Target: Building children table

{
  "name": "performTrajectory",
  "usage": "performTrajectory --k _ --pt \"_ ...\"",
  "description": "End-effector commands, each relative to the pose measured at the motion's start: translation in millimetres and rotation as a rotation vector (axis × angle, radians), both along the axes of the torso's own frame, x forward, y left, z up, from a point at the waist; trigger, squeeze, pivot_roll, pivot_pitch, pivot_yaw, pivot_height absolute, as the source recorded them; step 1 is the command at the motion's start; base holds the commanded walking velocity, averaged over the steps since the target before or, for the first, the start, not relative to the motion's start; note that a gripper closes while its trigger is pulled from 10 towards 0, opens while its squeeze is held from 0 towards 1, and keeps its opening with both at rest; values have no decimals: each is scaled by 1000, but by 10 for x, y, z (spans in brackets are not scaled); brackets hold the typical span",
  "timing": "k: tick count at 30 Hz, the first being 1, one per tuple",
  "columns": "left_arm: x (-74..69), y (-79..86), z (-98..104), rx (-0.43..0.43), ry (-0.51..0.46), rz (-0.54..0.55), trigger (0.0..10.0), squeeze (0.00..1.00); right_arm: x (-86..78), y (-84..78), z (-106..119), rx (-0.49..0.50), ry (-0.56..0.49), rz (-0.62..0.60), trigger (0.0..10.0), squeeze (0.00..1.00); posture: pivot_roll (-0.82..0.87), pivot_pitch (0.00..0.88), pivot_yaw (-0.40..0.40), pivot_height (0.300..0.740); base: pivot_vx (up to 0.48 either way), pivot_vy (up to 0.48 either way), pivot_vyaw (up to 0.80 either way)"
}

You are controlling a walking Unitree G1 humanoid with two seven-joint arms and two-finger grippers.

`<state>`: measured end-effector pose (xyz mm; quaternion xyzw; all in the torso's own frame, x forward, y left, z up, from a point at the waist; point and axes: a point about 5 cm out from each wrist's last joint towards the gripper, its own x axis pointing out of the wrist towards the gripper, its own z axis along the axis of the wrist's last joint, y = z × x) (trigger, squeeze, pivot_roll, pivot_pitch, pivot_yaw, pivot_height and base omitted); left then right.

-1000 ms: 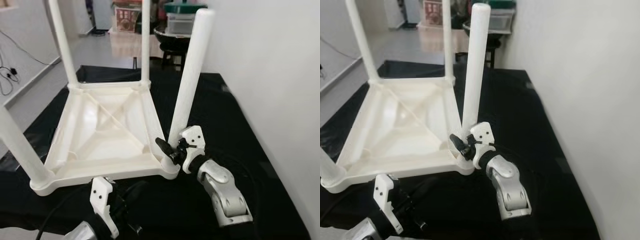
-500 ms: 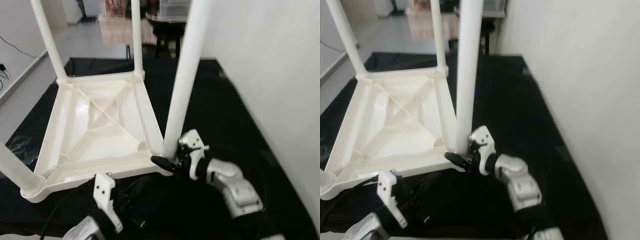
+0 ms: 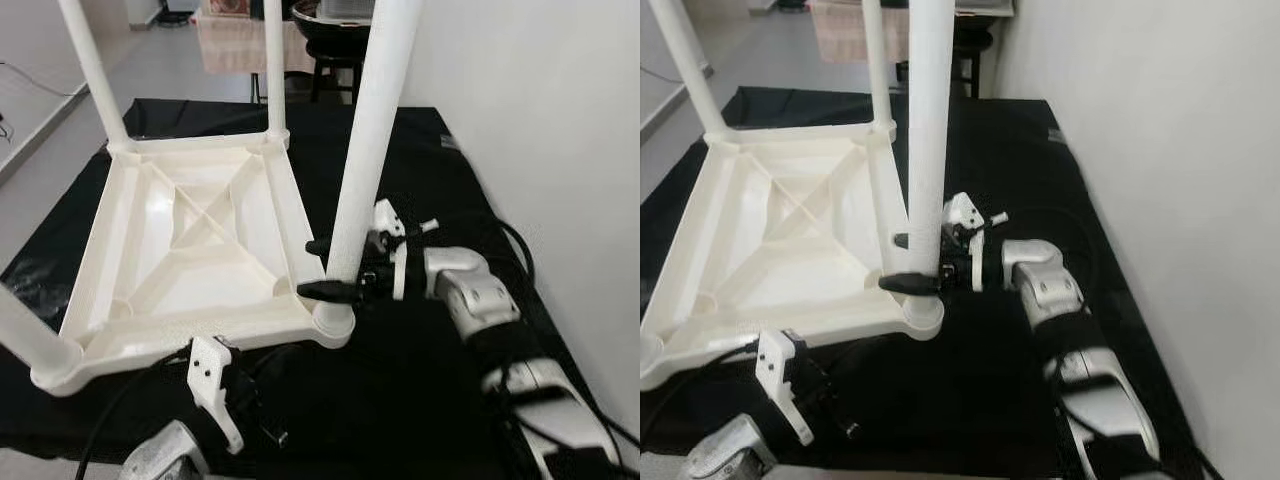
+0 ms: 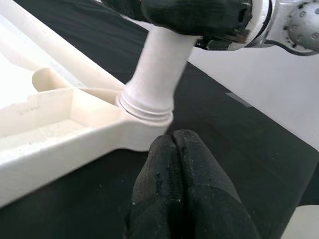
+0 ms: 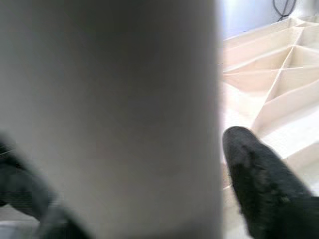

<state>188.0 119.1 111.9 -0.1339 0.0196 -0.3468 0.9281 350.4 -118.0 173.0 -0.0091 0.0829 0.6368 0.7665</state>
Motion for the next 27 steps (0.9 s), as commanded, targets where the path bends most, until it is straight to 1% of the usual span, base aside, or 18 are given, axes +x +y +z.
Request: performTrajectory --k 1,5,8,9,11,13,14,15,16,17,18,19,20,21,22,24,26,27 --pt "-8 -13 -35 11 20 4 10000 0 38 -17 75 21 -10 12 0 0 75 35 -78 740 0 0 0" --pt "-7 -15 -31 11 19 5 10000 0 58 -62 103 43 -13 -1 0 0 72 37 -78 740 0 0 0" --pt "-8 -18 -26 10 18 4 10000 0 65 -128 89 49 -26 -26 0 0 65 39 -73 740 0 0 0" --pt "-11 -19 -20 9 18 3 10000 0 65 -211 42 31 -62 -87 0 0 65 40 -73 740 0 0 0" --pt "-18 -16 -16 9 18 2 10000 0 60 -277 -22 6 -87 -186 0 0 59 45 -73 740 0 0 0" --pt "-20 -15 -15 9 18 2 10000 0 59 -290 -36 0 -92 -208 0 0 59 45 -73 740 0 0 0" --pt "-25 -10 -12 8 19 3 10000 0 40 -290 -135 -17 -83 -343 0 0 55 49 -78 740 0 0 0" --pt "-29 -5 -10 8 19 4 10000 0 27 -294 -203 -30 -77 -436 0 0 55 51 -78 740 0 0 0" --pt "-29 13 -6 9 18 6 10000 0 -10 -236 -374 -43 -41 -702 0 0 41 57 -64 740 0 0 0" --pt "-29 13 -6 9 18 6 10000 0 -10 -236 -374 -43 -41 -702 0 0 41 57 -64 740 0 0 0" --pt "-25 26 2 10 18 6 10000 0 -272 -63 -645 -121 -9 -782 0 0 30 65 -48 740 0 0 0" --pt "-25 26 2 10 18 6 10000 0 -272 -63 -645 -121 -9 -782 0 0 30 65 -48 740 0 0 0" --pt "-22 34 8 10 18 6 10000 0 -473 59 -776 -161 7 -814 0 0 30 65 -48 740 0 0 0" --pt "-12 44 5 11 19 4 10000 0 -609 238 -834 -224 -32 -721 0 0 24 62 -37 740 0 0 0" --pt "-4 43 1 13 21 -1 10000 0 -576 281 -786 -200 -45 -677 0 0 26 48 -37 740 0 0 0" --pt "6 40 -2 15 22 -9 10000 0 -468 295 -708 -166 -54 -635 0 0 40 49 -50 740 0 0 0" --pt "8 41 -4 14 23 -10 10000 0 -458 315 -705 -146 -43 -633 0 0 41 47 -48 740 0 0 0" --pt "6 43 -4 15 21 -3 10000 0 -496 366 -734 -144 -27 -600 0 0 44 47 -47 740 0 0 0"
